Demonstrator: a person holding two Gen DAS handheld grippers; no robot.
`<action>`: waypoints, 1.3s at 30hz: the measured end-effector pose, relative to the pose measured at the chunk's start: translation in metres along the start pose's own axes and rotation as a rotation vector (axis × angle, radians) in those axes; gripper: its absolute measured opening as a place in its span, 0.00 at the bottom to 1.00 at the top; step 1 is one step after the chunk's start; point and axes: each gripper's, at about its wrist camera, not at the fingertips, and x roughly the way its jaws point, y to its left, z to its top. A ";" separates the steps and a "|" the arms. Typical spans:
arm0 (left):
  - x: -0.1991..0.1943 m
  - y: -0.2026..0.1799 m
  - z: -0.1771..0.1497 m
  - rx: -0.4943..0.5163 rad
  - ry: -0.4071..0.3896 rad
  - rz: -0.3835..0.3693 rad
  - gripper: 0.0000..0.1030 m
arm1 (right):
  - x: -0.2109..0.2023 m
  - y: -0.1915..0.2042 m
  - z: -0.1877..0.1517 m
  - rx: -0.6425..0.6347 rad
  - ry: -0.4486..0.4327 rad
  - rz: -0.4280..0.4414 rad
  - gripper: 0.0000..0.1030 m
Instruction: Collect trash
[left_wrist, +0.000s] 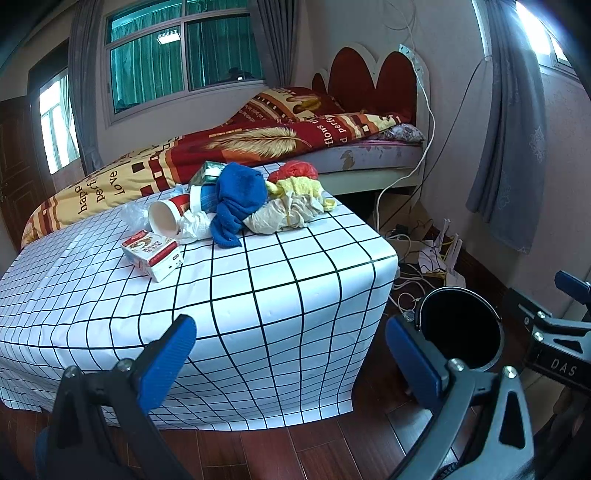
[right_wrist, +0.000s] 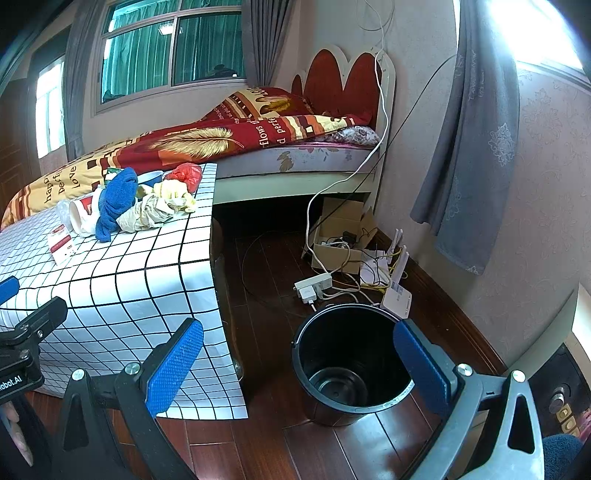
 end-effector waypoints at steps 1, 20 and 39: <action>0.000 0.000 0.000 0.000 0.000 0.001 1.00 | 0.000 0.000 0.000 -0.001 0.000 -0.002 1.00; 0.000 0.001 0.000 -0.001 0.001 -0.001 1.00 | 0.000 0.002 0.000 -0.003 0.001 -0.002 1.00; 0.000 0.002 -0.003 -0.004 0.002 -0.003 1.00 | 0.000 0.003 -0.001 -0.003 0.001 0.000 1.00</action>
